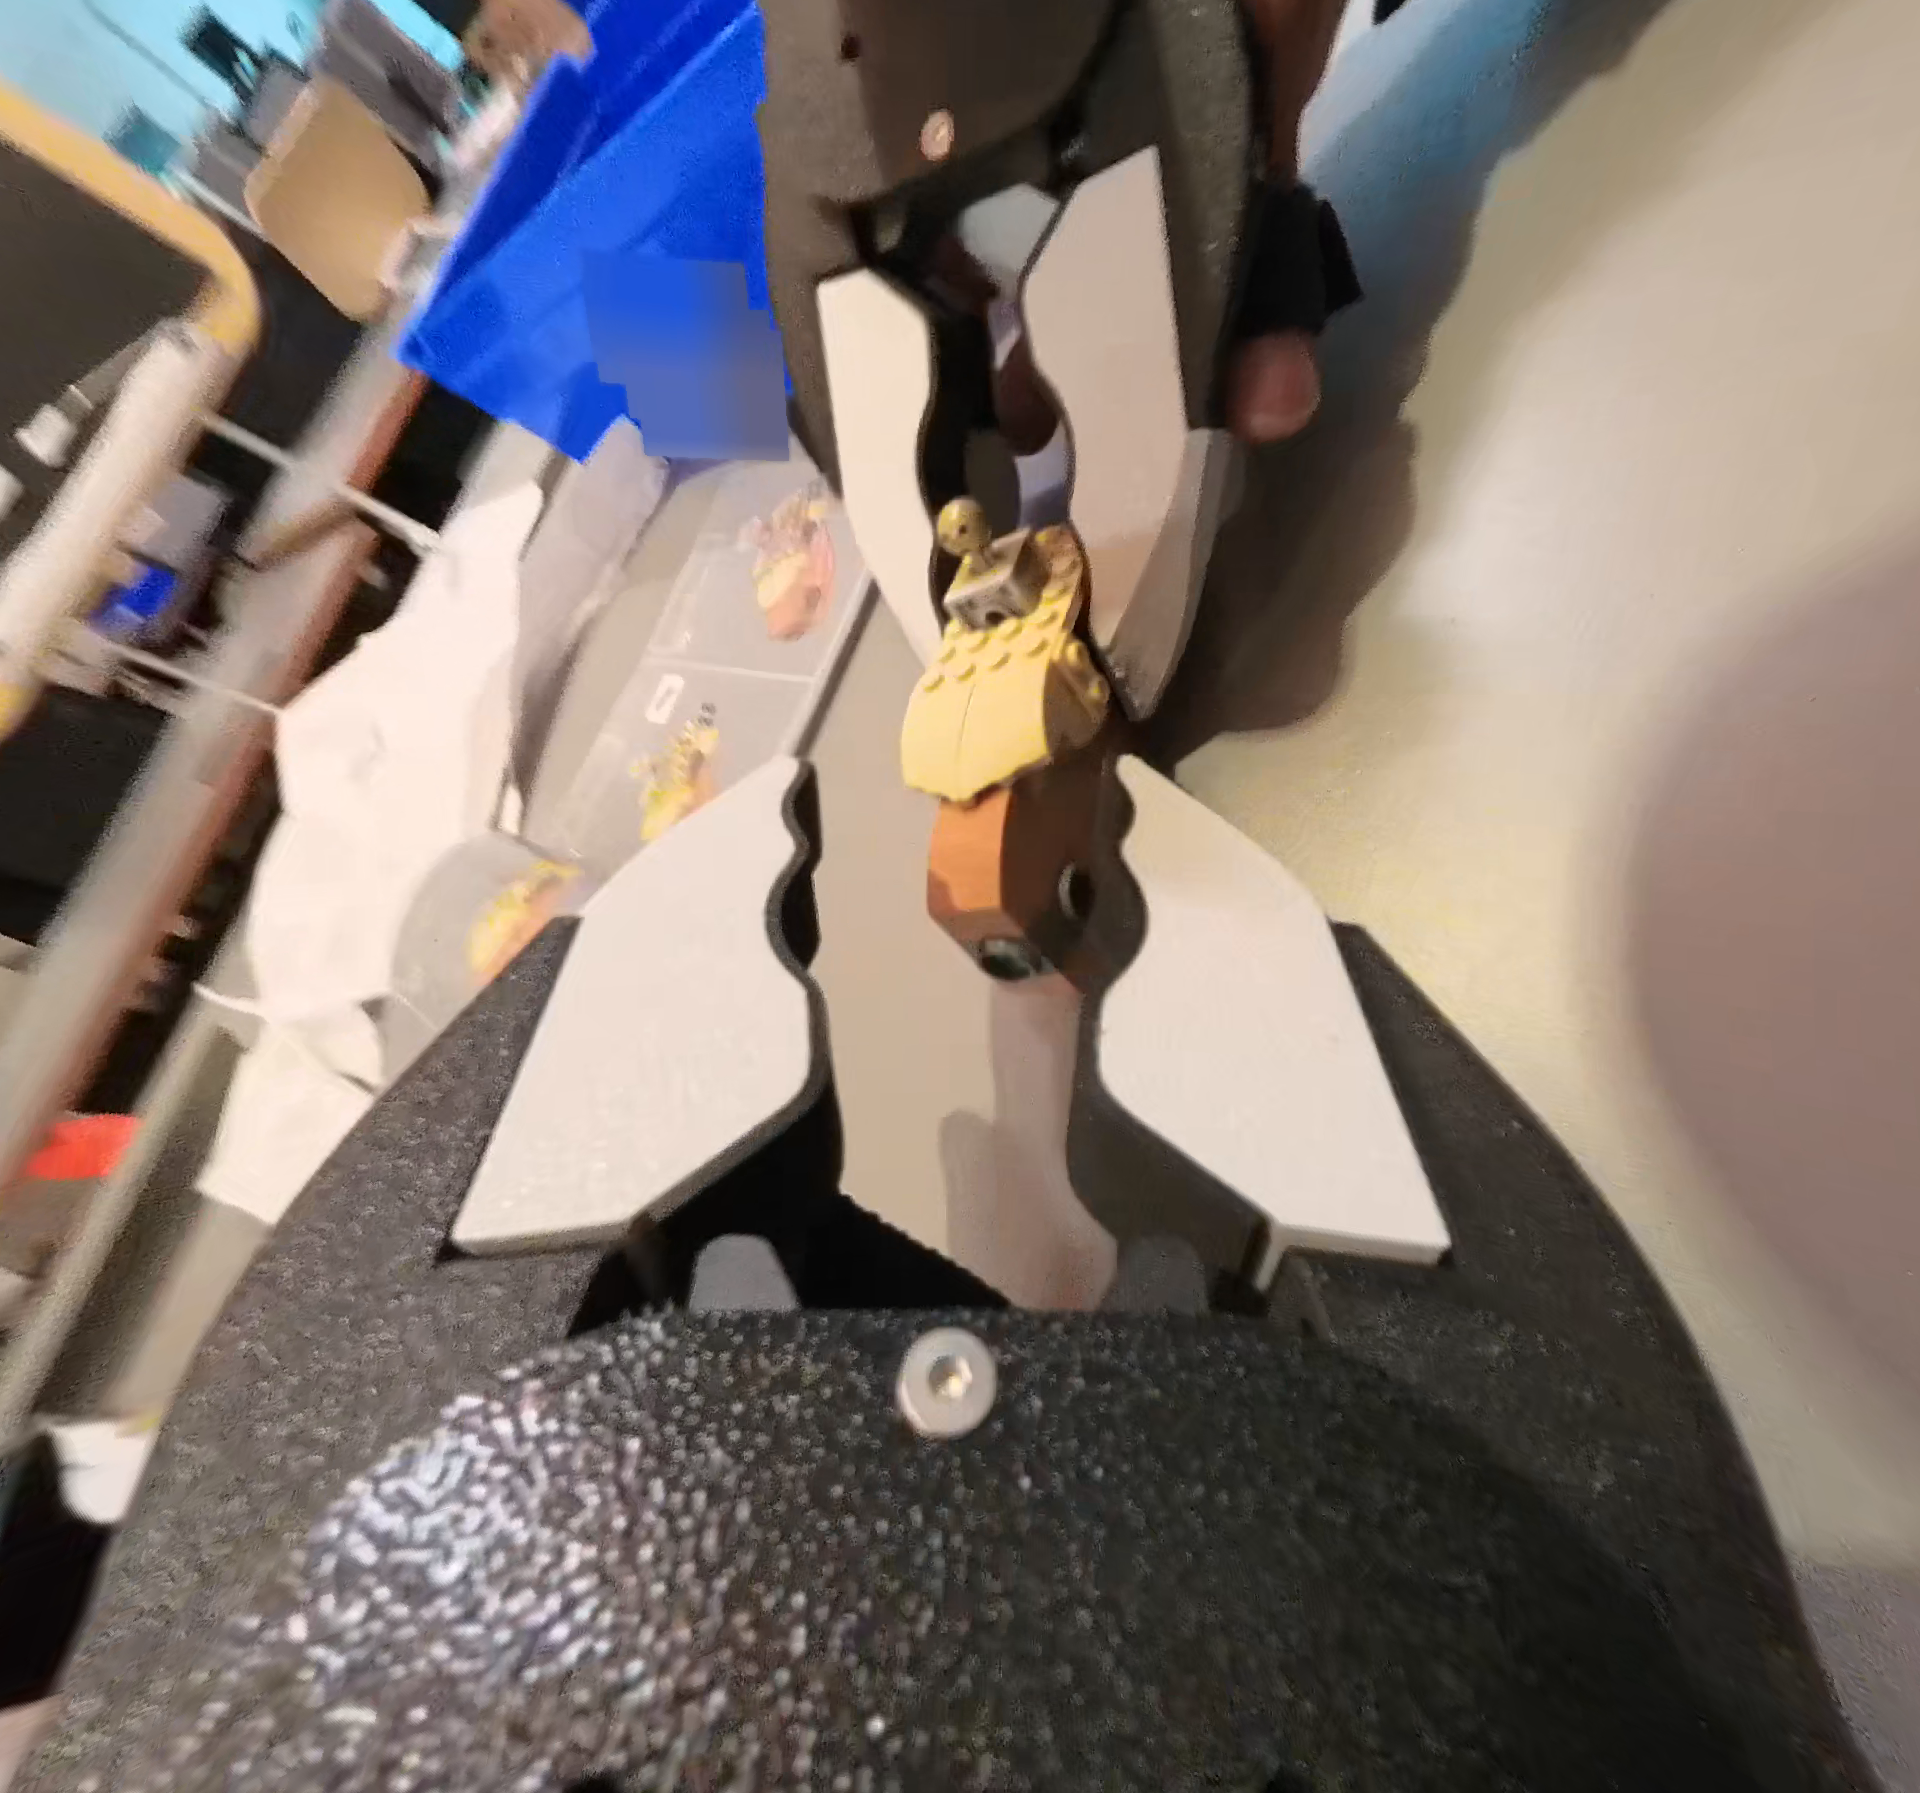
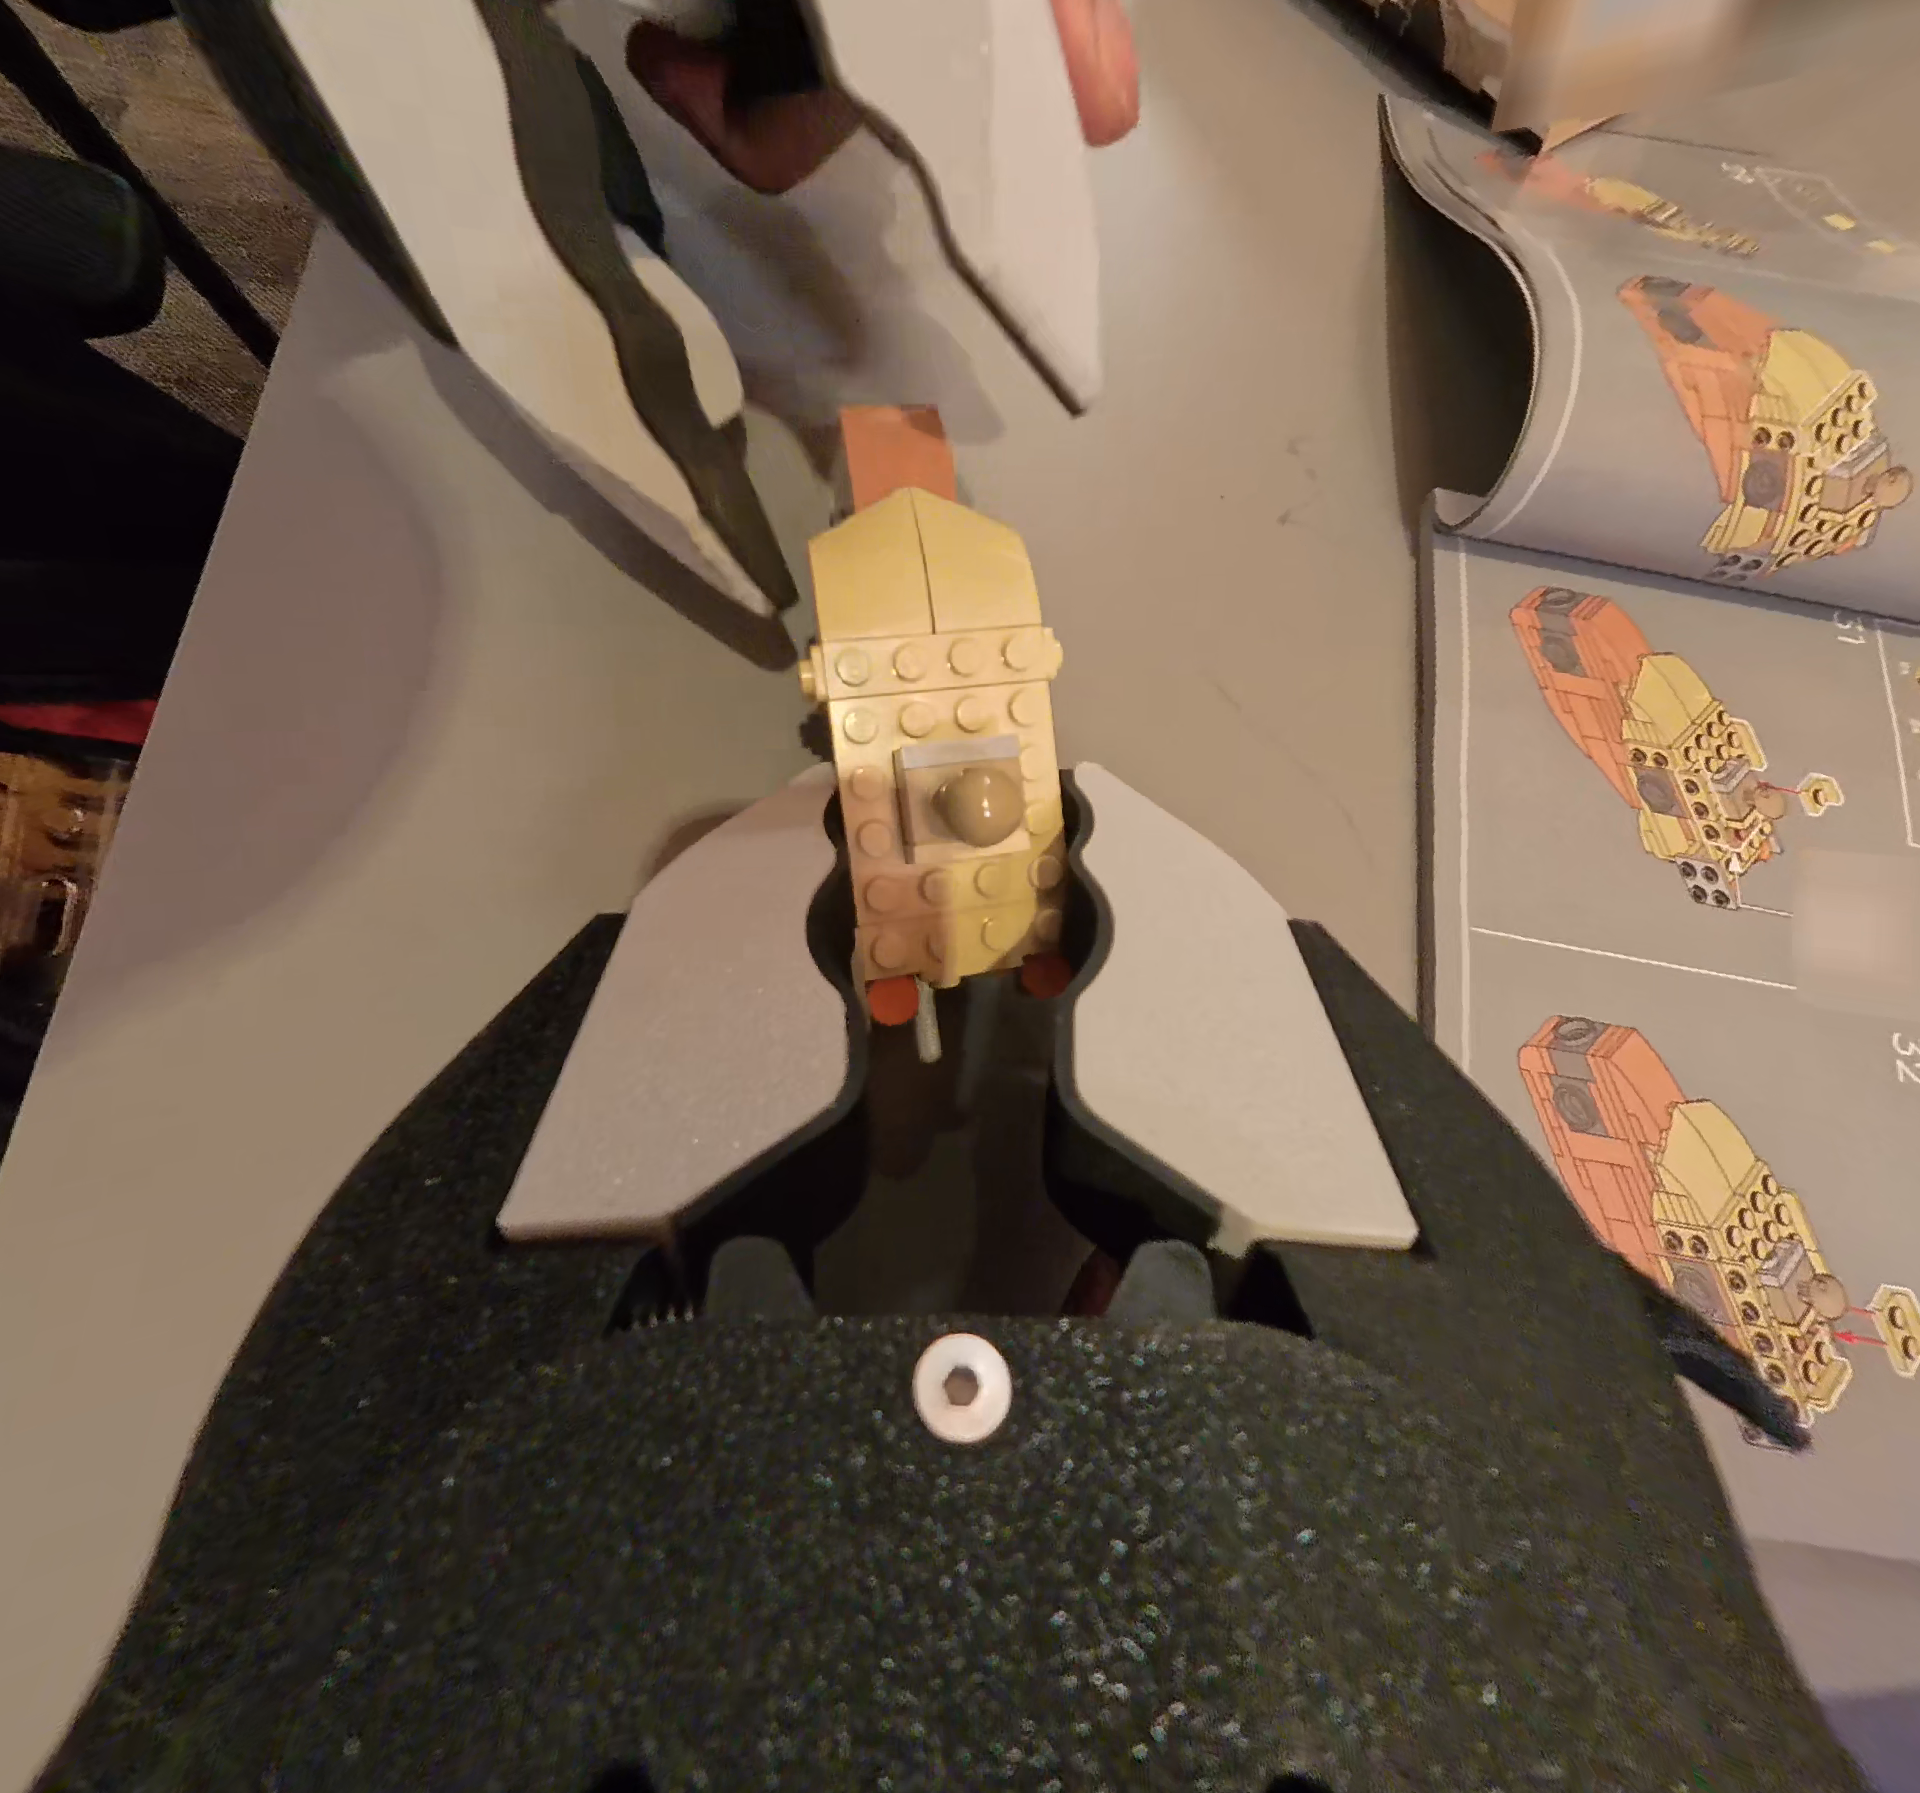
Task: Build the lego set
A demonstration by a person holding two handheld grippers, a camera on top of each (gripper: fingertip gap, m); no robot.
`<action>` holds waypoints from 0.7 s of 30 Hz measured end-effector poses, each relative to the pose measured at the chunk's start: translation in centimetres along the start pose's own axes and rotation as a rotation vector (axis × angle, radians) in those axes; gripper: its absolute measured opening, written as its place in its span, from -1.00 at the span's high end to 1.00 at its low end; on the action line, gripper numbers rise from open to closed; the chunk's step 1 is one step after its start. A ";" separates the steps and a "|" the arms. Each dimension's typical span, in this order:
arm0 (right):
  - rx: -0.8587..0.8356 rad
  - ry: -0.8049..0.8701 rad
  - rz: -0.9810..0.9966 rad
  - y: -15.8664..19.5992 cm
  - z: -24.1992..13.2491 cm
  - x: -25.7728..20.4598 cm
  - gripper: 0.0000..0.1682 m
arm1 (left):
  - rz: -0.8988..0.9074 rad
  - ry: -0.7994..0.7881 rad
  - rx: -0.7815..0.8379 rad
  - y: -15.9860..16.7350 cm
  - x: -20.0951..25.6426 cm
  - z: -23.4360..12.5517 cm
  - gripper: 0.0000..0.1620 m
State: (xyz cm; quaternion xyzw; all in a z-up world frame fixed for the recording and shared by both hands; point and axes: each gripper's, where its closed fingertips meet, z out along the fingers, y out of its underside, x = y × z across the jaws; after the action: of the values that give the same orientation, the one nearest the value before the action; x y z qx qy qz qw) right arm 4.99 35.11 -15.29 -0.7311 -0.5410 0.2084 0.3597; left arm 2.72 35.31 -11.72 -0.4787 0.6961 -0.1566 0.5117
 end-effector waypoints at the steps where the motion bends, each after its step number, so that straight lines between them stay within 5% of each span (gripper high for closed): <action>1: 0.000 -0.004 0.003 0.0 0.0 0.0 0.57 | -0.057 0.032 -0.017 0.4 0.1 -0.1 0.38; 16: 0.017 -0.037 0.018 -0.2 0.1 0.4 0.58 | -0.480 0.463 -0.158 2.8 2.5 1.3 0.72; 21: 0.013 0.050 -0.029 0.0 -0.6 1.7 0.30 | -0.777 0.532 -0.085 1.8 1.5 1.3 0.72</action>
State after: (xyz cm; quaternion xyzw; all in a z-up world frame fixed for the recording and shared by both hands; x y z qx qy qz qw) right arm 5.93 36.52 -14.74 -0.7258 -0.5410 0.1883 0.3808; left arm 2.93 35.26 -14.40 -0.6675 0.5780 -0.4250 0.1992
